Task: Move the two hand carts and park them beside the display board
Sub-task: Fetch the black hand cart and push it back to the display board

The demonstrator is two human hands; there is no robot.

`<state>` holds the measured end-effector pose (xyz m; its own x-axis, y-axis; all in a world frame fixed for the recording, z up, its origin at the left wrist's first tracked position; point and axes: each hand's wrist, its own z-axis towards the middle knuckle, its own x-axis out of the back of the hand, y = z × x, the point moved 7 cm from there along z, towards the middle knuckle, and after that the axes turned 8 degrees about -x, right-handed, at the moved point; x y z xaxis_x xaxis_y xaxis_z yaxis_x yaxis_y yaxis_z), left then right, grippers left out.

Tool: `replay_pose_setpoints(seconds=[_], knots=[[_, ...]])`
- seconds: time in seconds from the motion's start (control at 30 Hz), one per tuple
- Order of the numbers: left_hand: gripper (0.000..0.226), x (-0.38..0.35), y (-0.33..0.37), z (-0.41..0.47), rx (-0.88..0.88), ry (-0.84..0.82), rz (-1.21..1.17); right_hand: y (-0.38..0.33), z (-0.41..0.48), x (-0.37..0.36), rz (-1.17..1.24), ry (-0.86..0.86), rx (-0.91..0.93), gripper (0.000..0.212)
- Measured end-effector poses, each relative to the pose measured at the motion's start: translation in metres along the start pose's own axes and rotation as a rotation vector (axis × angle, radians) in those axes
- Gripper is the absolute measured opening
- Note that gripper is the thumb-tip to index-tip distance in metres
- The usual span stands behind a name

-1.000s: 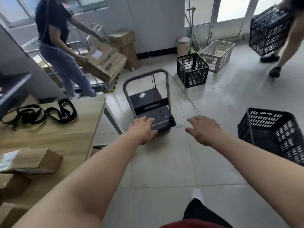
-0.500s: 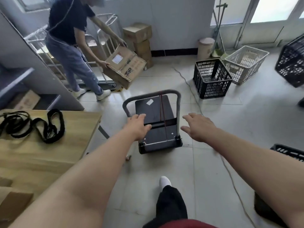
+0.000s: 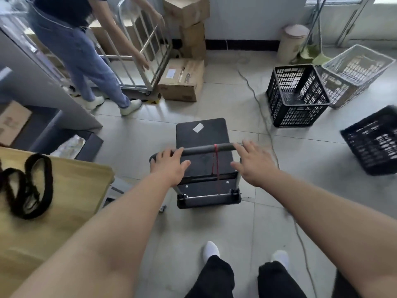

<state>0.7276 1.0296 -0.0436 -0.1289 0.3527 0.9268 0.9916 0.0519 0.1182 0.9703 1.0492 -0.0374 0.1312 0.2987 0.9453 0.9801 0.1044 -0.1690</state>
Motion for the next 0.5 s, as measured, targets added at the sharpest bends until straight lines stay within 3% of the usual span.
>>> replay_pose_setpoints(seconds=[0.37,0.5], knots=[[0.042,-0.014,0.026,0.008,0.255,-0.017,0.128,0.028,0.039,-0.023,0.337,-0.199,0.183,0.048],[0.041,-0.030,0.056,-0.010,0.294,-0.032,0.086,0.058,0.037,-0.025,0.259,-0.248,0.240,0.034]])
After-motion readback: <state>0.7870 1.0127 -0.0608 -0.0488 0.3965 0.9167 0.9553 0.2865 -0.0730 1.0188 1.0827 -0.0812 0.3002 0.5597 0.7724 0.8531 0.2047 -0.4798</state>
